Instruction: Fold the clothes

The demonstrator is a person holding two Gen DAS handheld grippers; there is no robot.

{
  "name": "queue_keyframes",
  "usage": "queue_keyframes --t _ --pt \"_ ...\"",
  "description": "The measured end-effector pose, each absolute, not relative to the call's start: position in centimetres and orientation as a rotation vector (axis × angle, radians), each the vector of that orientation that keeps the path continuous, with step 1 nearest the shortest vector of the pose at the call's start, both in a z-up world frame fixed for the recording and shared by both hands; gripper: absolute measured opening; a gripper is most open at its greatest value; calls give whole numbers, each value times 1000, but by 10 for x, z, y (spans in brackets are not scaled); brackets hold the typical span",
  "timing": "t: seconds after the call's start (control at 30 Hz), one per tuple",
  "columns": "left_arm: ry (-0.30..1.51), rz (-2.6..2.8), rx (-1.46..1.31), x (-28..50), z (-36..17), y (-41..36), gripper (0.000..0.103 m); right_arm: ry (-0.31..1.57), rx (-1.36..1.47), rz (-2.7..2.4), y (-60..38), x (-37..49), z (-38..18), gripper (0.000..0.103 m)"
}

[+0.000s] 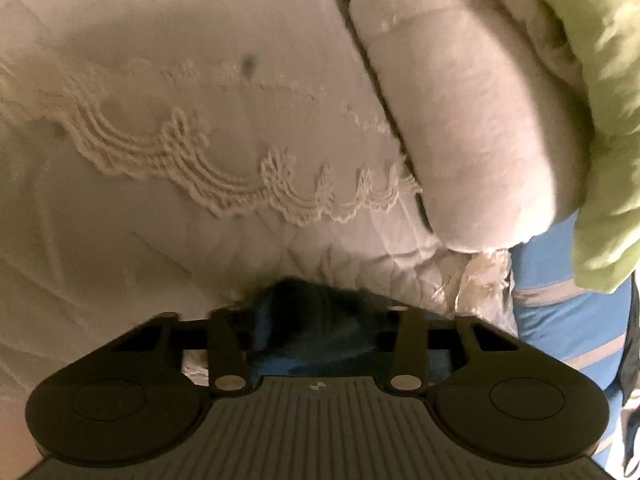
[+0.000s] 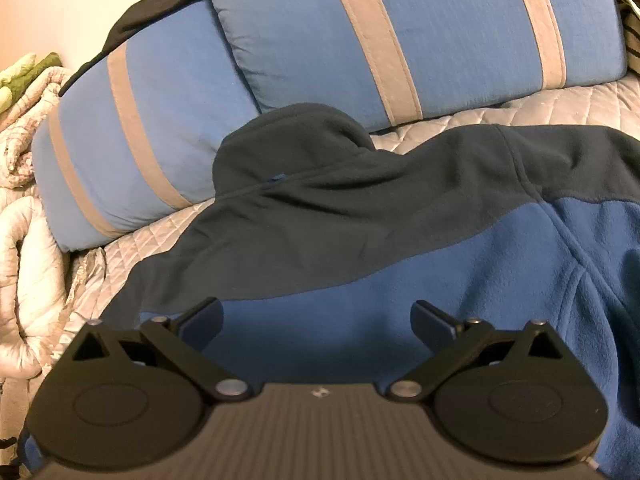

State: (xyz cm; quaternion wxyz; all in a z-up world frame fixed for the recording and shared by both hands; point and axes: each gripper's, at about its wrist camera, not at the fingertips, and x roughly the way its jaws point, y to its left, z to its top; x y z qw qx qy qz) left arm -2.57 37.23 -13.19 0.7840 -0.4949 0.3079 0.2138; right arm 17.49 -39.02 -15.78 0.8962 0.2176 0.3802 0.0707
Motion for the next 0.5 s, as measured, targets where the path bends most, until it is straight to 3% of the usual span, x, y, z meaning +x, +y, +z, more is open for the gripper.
queue_keyframes --t 0.13,0.33,0.43,0.47,0.5 --pt "574 469 -999 -23 -112 370 9 789 444 150 -391 175 -158 103" --pt "484 440 -815 -2 -53 366 9 789 440 150 -392 174 -158 103" --pt "478 448 -711 15 -38 358 15 786 439 152 -391 174 -158 103" --pt "488 473 -689 19 -38 355 20 785 439 153 -391 173 -158 103" --pt "499 499 -668 23 -37 352 31 785 438 154 -392 173 -159 103"
